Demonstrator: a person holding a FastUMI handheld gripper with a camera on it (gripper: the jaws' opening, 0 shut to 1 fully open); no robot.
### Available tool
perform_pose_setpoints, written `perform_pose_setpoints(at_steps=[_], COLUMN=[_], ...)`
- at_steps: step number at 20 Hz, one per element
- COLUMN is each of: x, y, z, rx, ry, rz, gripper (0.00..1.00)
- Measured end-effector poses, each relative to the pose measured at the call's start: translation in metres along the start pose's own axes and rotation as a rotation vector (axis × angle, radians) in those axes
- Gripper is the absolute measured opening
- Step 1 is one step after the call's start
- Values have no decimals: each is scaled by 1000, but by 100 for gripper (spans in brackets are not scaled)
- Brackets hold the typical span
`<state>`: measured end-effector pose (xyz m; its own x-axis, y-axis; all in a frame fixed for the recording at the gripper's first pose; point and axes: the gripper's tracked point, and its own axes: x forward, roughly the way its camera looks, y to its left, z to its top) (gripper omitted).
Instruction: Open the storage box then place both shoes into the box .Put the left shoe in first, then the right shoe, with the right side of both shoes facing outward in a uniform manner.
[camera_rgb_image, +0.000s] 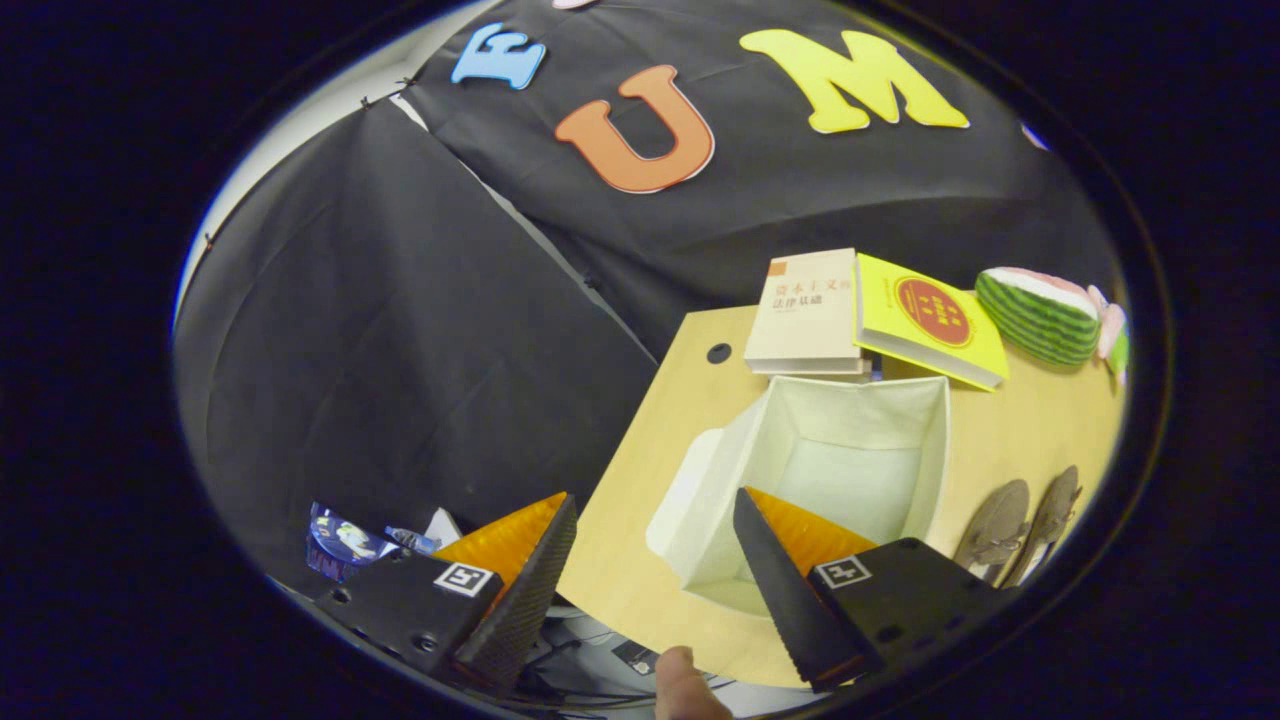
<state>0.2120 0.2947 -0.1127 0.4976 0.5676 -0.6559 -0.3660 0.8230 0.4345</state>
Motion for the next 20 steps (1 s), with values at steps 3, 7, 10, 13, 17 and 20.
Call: perform_pose_setpoints(at_steps=[3,7,10,13,17,20], x=[-22,-50,-66,-74,-85,-87], y=[-43,-100,-141,-186,-233,-262], z=[-7,-13,-22,-35,-62,-80], rx=[-8,9,34,25,39,54], ry=[-12,-34,-22,-9,45,86], rz=[-69,-146,-211,-300,-375,-411], gripper=[100,100,100,100,100,100])
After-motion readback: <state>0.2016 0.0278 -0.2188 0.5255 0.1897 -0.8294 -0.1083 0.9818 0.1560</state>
